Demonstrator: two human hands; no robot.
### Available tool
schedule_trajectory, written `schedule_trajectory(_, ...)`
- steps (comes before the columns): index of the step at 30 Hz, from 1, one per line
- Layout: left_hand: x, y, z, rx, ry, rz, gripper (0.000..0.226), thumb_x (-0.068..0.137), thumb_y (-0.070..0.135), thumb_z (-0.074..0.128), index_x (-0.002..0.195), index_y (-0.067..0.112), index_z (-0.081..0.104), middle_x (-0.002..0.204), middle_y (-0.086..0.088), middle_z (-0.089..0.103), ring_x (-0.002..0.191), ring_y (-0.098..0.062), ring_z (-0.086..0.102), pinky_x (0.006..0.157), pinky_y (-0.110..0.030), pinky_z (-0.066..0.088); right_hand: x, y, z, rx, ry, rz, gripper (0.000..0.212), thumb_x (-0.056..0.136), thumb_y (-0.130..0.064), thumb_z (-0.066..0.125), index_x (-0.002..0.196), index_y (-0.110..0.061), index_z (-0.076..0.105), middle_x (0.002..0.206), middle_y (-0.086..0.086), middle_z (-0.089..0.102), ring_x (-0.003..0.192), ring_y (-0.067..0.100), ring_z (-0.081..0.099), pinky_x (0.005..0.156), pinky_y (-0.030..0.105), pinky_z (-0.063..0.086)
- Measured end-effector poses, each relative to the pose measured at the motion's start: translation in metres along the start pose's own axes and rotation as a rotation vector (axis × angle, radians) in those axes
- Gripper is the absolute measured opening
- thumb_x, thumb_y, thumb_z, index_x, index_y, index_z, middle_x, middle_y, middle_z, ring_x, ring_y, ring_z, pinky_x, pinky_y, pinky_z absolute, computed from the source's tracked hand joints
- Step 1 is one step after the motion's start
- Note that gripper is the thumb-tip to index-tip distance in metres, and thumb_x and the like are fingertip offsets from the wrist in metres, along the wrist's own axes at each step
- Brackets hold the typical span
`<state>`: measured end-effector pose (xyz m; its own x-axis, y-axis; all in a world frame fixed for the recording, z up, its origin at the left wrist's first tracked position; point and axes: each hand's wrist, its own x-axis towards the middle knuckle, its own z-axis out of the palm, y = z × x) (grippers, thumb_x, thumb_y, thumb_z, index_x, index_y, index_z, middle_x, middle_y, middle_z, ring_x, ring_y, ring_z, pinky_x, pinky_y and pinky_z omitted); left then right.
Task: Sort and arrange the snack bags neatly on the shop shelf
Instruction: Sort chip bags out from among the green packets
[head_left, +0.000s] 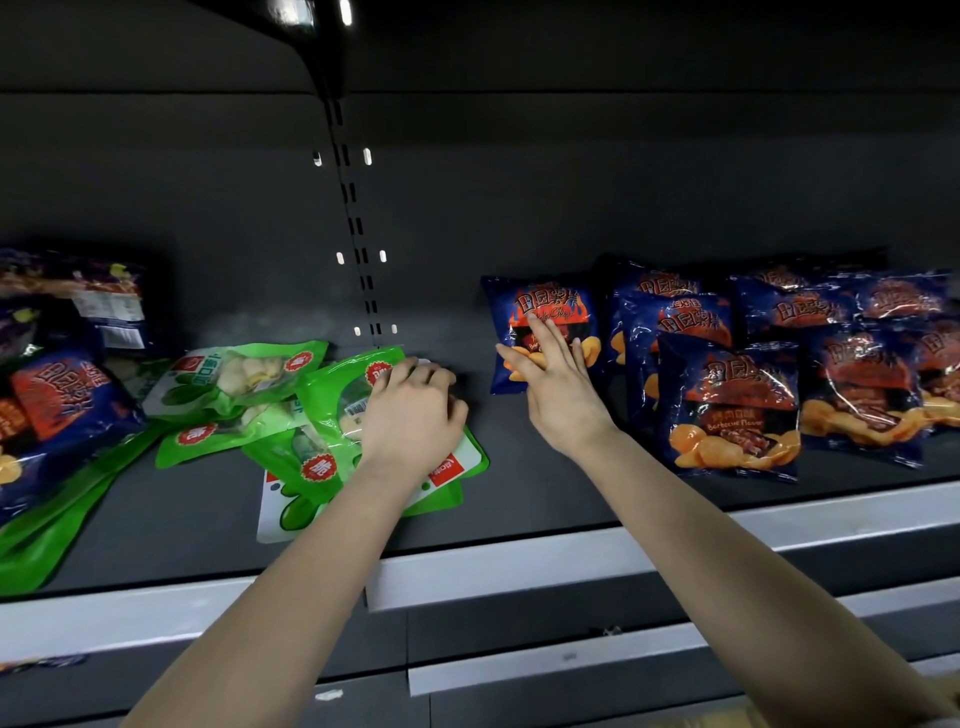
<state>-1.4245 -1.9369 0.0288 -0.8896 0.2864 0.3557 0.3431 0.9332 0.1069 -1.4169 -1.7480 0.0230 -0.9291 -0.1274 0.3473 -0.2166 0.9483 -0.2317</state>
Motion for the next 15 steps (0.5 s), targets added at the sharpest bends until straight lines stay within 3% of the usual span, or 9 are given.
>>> schedule_trajectory(6,0.0008,-0.0004,0.0013,-0.006,0.001,-0.005,0.038,0.088,0.034,0.044,0.12,0.02,0.06,0.128,0.0,0.059,0.13,-0.019,0.037,0.104,-0.035,0.026,-0.0011,-0.003,-0.0036,-0.05,0.05,-0.024,0.059,0.09,-0.002,0.044,0.144,-0.023,0.034,0.157,0.009,0.009,0.145,0.027,-0.001,0.115,0.047,-0.005)
schedule_trajectory(8,0.0004,-0.0005,0.0015,-0.012,0.001,-0.008,0.038,0.087,0.033,0.044,0.119,0.02,0.061,0.128,0.0,0.059,0.13,-0.019,0.037,0.104,-0.036,0.026,-0.0031,-0.0055,-0.0056,-0.086,0.1,-0.03,0.053,0.087,-0.007,0.049,0.138,-0.019,0.044,0.151,0.012,0.026,0.141,0.031,0.018,0.116,0.049,0.007)
schedule_trajectory(9,0.0004,-0.0005,0.0016,-0.013,0.003,-0.009,0.038,0.087,0.033,0.044,0.119,0.02,0.061,0.128,0.0,0.059,0.13,-0.019,0.038,0.104,-0.036,0.027,-0.0044,-0.0069,-0.0063,-0.11,0.156,-0.037,0.048,0.084,-0.01,0.054,0.131,-0.017,0.052,0.143,0.014,0.039,0.133,0.033,0.033,0.112,0.05,0.02)
schedule_trajectory(11,0.0006,-0.0004,0.0014,-0.012,0.007,-0.011,0.038,0.087,0.033,0.044,0.118,0.02,0.062,0.128,0.001,0.059,0.129,-0.019,0.038,0.104,-0.035,0.026,-0.0062,-0.0089,-0.0076,-0.163,0.299,-0.037,0.035,0.077,-0.017,0.062,0.112,-0.015,0.065,0.116,0.012,0.057,0.104,0.032,0.054,0.092,0.048,0.041)
schedule_trajectory(13,0.0006,-0.0001,0.0014,-0.011,0.004,-0.009,0.037,0.088,0.033,0.044,0.118,0.02,0.062,0.127,0.001,0.059,0.129,-0.019,0.038,0.103,-0.035,0.026,-0.0074,-0.0095,-0.009,-0.185,0.349,-0.014,0.031,0.074,-0.022,0.064,0.104,-0.016,0.067,0.105,0.009,0.059,0.093,0.031,0.055,0.081,0.045,0.045)
schedule_trajectory(15,-0.0001,0.0,0.0018,-0.006,0.001,-0.005,0.037,0.088,0.034,0.044,0.118,0.021,0.062,0.127,0.002,0.059,0.128,-0.019,0.038,0.103,-0.034,0.027,-0.0072,-0.009,-0.0094,-0.22,0.257,0.054,0.043,0.075,-0.025,0.062,0.117,-0.019,0.062,0.117,0.01,0.054,0.103,0.032,0.051,0.084,0.046,0.043)
